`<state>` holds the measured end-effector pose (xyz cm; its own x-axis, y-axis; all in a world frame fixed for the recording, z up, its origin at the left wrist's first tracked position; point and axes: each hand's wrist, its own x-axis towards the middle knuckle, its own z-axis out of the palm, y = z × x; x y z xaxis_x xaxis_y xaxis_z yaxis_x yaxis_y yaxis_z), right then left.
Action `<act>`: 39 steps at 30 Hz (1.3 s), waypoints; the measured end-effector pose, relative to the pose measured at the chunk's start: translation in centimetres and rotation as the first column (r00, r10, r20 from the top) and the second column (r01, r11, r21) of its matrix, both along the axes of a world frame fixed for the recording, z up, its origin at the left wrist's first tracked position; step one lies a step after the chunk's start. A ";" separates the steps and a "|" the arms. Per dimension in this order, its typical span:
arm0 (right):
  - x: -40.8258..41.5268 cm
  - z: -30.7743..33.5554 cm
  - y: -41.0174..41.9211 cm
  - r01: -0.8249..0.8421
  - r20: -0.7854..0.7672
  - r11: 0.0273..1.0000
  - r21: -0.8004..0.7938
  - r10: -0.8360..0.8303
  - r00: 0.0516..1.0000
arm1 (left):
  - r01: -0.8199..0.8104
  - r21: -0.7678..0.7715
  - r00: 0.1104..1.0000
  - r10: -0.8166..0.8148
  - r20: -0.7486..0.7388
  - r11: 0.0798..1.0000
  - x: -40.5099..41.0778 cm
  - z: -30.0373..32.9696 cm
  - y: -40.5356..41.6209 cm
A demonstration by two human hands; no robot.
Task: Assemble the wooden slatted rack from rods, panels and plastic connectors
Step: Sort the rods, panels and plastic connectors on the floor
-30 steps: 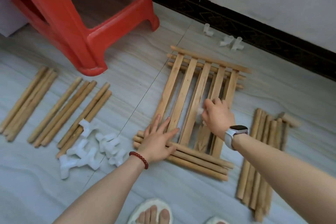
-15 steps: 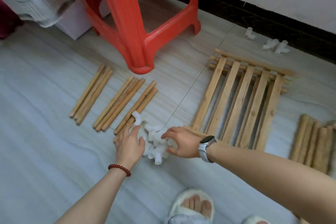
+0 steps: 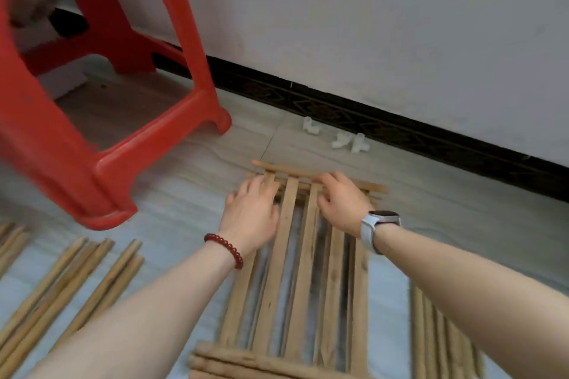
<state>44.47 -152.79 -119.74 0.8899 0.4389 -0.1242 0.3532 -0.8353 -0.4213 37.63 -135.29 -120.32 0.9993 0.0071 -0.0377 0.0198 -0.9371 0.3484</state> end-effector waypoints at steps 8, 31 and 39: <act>13.4 -4.8 -3.7 0.192 0.032 0.973 -0.127 -0.190 0.981 | -0.004 0.065 0.986 0.015 -0.167 0.998 14.8 -3.6 -3.5; 21.4 -11.7 -3.9 0.156 -0.248 0.917 -0.368 -0.258 0.934 | 0.111 -0.023 0.991 -0.113 -0.068 0.994 29.2 -10.7 -5.1; 19.7 -10.4 -3.0 0.166 -0.093 0.915 -0.367 -0.213 0.973 | -0.034 -0.240 0.985 0.073 0.156 0.970 21.8 -6.3 -2.7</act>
